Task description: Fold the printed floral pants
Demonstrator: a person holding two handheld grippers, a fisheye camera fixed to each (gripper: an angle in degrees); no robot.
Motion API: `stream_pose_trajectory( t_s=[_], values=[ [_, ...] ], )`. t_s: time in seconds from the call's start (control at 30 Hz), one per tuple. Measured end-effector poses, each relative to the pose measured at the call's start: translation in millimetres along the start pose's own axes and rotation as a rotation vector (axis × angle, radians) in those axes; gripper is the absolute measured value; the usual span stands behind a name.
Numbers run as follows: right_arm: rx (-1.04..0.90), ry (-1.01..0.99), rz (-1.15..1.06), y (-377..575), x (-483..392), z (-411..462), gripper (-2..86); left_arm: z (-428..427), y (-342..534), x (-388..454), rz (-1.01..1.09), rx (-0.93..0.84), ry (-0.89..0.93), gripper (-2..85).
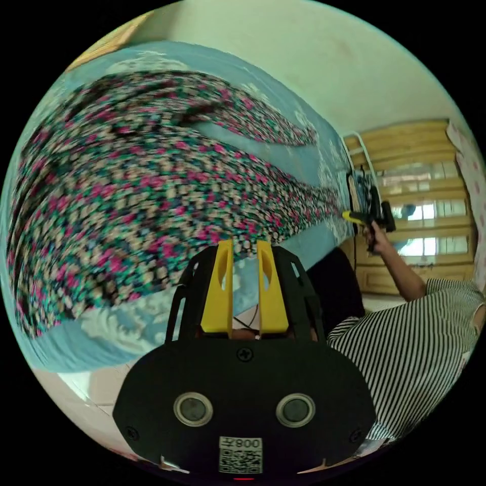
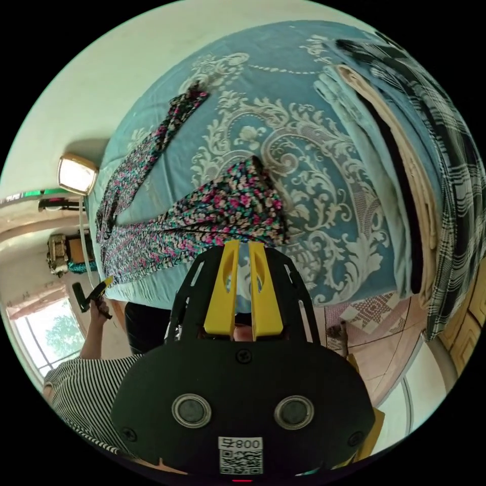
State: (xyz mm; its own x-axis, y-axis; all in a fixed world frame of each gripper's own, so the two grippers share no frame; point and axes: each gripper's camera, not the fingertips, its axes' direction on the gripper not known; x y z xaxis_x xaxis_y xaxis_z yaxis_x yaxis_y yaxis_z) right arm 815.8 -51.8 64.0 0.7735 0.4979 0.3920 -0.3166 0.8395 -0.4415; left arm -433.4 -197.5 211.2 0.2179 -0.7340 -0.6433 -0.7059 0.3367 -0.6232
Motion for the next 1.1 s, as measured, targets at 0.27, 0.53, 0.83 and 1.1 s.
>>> stream_pose_trajectory(
  t_s=[0.27,0.53,0.83,1.1],
  values=[
    [0.033,0.17,-0.217,9.9,-35.1,33.8,5.2,66.8,-64.2,87.3,0.132,-0.165,-0.208,2.0],
    [-0.097,0.208,-0.274,20.3,-21.7,69.4,-0.1,74.4,-91.6,153.0,0.135,-0.18,-0.061,0.4],
    [-0.089,0.097,-0.19,48.7,29.1,63.2,0.2,113.6,-139.4,215.9,0.106,-0.188,-0.015,3.0],
    [0.111,0.067,-0.013,53.7,90.2,37.6,5.8,160.0,-247.6,328.9,0.306,-0.093,0.147,6.5]
  ],
)
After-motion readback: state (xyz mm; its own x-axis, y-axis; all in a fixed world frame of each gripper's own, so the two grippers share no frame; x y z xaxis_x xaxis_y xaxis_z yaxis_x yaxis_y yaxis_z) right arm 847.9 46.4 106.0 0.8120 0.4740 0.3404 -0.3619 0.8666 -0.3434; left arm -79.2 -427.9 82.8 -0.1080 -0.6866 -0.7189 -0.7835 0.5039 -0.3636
